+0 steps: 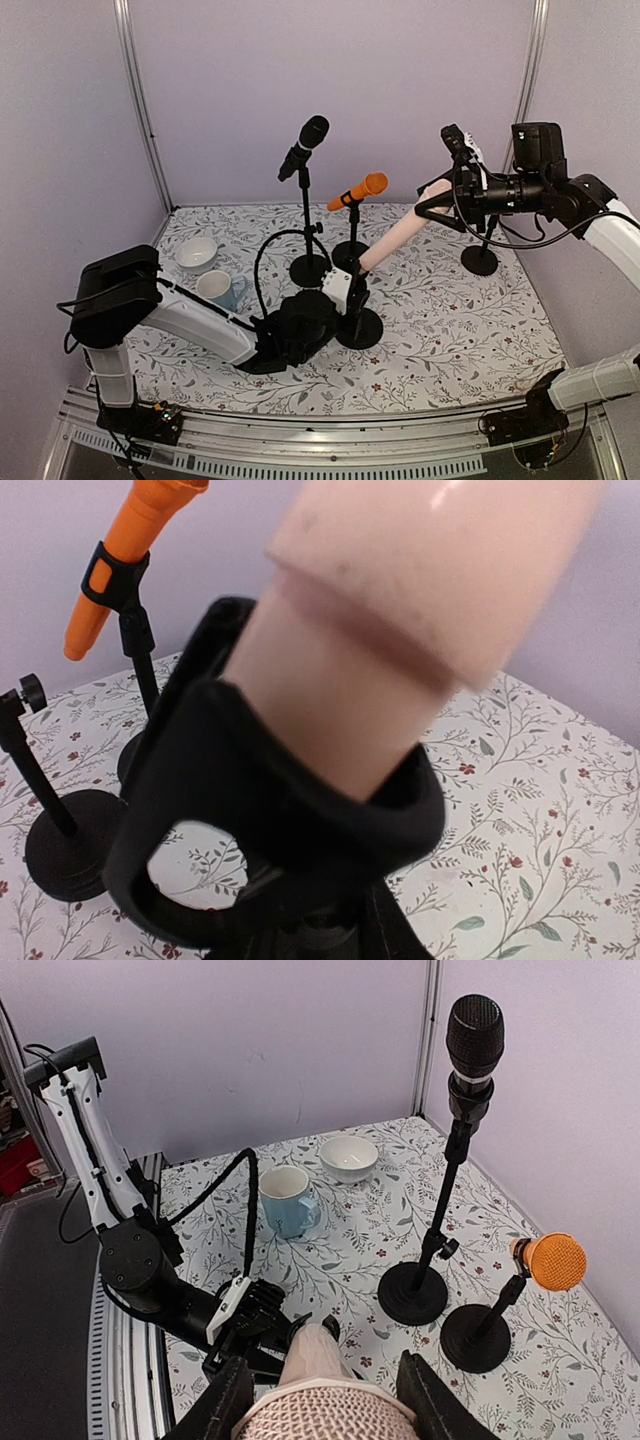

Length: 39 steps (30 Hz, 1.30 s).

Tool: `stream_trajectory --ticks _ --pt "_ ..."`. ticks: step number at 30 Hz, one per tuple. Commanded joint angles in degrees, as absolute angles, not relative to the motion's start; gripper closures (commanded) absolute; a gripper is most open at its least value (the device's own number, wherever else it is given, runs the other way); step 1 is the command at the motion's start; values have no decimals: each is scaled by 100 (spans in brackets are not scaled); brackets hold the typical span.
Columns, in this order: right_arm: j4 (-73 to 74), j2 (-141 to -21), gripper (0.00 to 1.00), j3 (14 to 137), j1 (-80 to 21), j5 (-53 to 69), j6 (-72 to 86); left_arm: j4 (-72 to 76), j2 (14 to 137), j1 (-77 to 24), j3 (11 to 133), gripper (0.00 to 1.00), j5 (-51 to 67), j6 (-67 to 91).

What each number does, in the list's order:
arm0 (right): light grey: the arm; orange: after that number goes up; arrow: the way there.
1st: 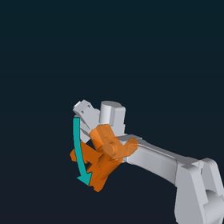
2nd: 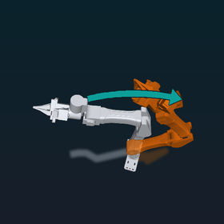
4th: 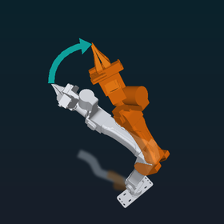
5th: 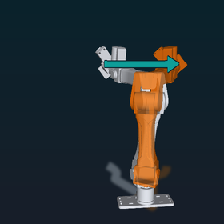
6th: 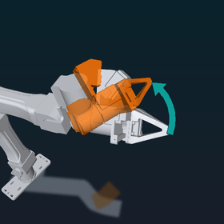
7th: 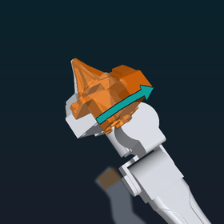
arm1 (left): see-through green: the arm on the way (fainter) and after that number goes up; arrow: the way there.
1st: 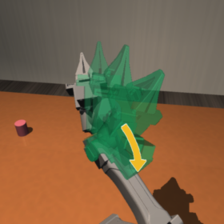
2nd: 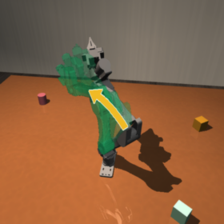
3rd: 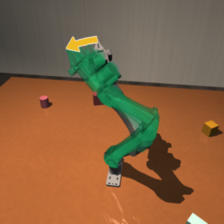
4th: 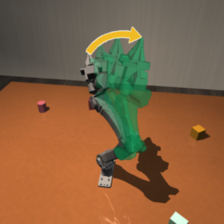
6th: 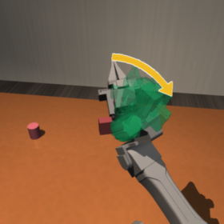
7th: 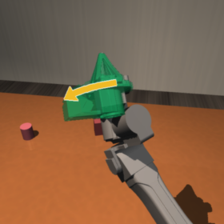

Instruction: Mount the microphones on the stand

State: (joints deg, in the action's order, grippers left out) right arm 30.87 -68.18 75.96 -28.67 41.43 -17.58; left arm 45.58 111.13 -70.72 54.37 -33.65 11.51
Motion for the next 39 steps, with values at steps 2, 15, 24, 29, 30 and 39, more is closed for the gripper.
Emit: stream_trajectory --ticks 2,15,24,29,30,39 --pt "3111 -6954 100 7867 -3203 3675 -2117 4919 11168 -7127 5619 99 -3275 1022" --pt "3595 -7267 100 7912 -3642 2999 -2745 4763 11196 -7136 5765 100 -3228 726" --pt "3815 -7525 100 7883 -3953 2550 -2912 4748 11140 -7191 5799 100 -3201 370" --pt "3829 -7586 100 7785 -4017 2427 -2987 4885 11140 -7216 5750 100 -3207 343" --pt "3831 -7626 100 7742 -4018 2423 -2988 4973 11140 -7225 5714 100 -3213 343" --pt "3669 -7776 100 7069 -4017 2588 -2924 5052 11125 -7258 5664 100 -3251 345"
